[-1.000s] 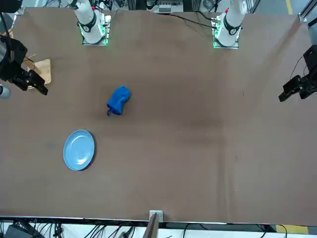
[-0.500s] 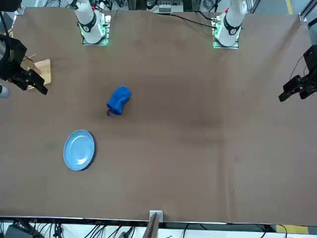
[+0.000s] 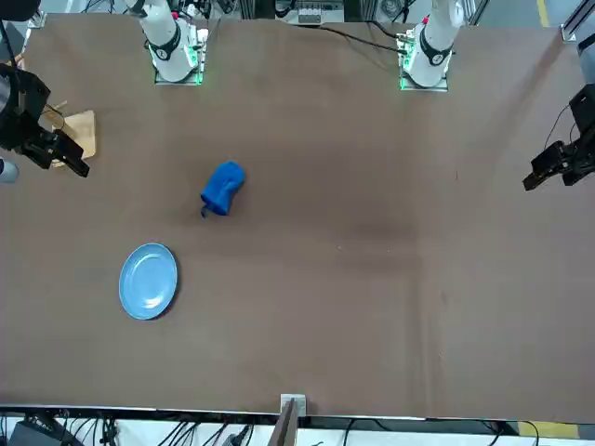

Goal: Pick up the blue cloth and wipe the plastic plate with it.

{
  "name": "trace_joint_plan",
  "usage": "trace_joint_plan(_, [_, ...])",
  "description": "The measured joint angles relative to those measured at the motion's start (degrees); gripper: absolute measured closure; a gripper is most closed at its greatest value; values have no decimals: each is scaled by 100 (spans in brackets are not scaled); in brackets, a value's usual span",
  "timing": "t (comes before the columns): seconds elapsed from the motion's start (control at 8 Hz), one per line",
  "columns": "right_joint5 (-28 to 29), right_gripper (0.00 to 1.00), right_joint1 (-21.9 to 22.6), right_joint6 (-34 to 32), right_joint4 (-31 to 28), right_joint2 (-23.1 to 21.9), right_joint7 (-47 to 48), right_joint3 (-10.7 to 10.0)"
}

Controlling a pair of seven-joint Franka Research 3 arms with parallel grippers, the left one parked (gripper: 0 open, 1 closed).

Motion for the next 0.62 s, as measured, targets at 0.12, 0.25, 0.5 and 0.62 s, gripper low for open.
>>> trace_joint_plan(0.12, [0,0,0,0,0,0,2,-6])
trace_joint_plan(0.25, [0,0,0,0,0,0,2,-13])
trace_joint_plan(0.5, [0,0,0,0,0,-1,3,-18])
trace_joint_plan(0.62, [0,0,0,0,0,-4,3,-18])
